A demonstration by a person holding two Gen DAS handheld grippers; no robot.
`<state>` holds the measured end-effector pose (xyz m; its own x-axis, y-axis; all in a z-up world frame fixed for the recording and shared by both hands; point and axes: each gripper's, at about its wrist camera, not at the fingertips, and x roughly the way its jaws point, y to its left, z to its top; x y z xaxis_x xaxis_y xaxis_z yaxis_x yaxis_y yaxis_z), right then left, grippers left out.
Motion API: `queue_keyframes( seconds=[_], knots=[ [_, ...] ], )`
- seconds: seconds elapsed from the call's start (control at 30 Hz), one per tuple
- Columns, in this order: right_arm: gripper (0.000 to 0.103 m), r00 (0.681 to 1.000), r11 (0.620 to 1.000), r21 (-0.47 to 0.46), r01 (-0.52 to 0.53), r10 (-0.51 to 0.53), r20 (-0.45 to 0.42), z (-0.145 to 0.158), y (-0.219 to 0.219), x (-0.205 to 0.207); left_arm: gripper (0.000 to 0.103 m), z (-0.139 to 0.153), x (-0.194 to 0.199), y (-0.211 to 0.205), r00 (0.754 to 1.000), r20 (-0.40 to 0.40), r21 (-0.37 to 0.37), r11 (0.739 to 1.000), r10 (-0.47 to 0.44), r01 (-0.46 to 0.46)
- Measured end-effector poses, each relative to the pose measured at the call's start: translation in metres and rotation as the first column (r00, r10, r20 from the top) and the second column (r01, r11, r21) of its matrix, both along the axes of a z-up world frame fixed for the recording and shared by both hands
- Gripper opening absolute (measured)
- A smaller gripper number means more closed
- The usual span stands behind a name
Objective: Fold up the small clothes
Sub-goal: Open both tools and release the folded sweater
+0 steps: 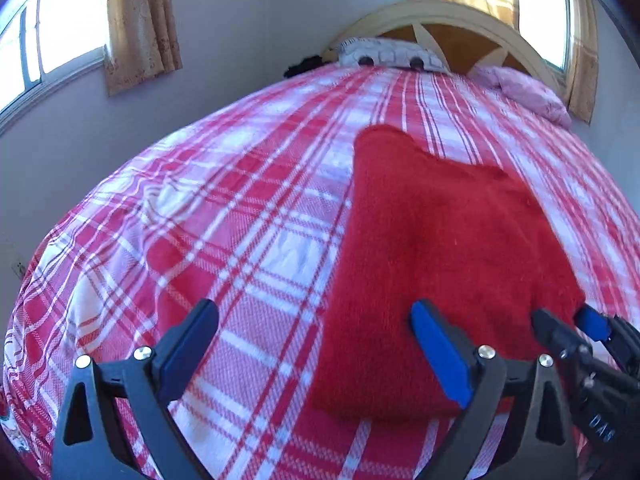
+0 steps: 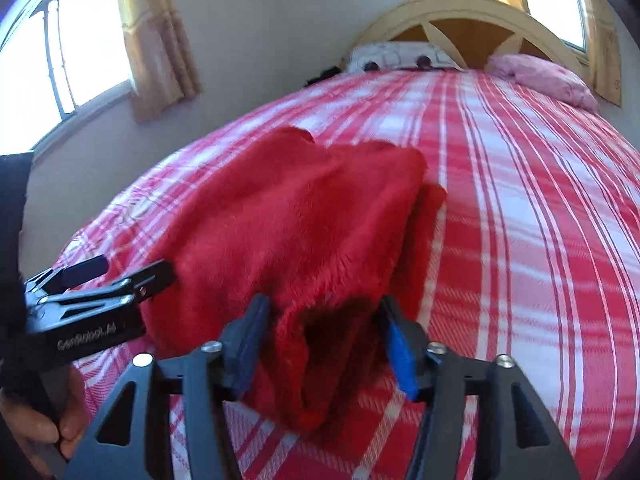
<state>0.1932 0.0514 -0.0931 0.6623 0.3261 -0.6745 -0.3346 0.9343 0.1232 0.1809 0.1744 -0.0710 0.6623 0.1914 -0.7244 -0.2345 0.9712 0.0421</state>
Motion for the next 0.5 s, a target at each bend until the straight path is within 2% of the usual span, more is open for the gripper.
queue_keyframes(
  seconds=[0.07, 0.17, 0.27, 0.37, 0.5],
  knots=[
    [0.065, 0.999, 1.0, 0.006, 0.013, -0.013, -0.048, -0.004, -0.003, 0.0, 0.1, -0.005, -0.002, -0.002, 0.999, -0.031, -0.004, 1.0, -0.006, 0.006],
    [0.067, 0.998, 1.0, -0.005, 0.018, -0.018, -0.052, -0.005, -0.006, -0.011, 0.1, -0.01, -0.012, -0.006, 0.998, -0.055, -0.011, 1.0, -0.015, 0.014],
    [0.067, 0.994, 0.999, 0.037, 0.022, -0.018, -0.107, -0.012, -0.014, -0.023, 0.1, -0.011, -0.026, -0.008, 0.999, -0.052, -0.02, 1.0, -0.015, 0.014],
    [0.067, 0.992, 0.996, 0.08, 0.048, -0.038, -0.123, -0.011, -0.022, -0.039, 0.1, -0.006, -0.041, -0.01, 0.998, -0.053, -0.041, 0.999, -0.027, 0.025],
    [0.067, 0.99, 0.99, 0.122, 0.073, -0.057, -0.128, -0.001, -0.03, -0.062, 0.1, 0.008, -0.066, -0.025, 0.997, -0.025, -0.004, 0.997, -0.075, 0.075]
  ],
)
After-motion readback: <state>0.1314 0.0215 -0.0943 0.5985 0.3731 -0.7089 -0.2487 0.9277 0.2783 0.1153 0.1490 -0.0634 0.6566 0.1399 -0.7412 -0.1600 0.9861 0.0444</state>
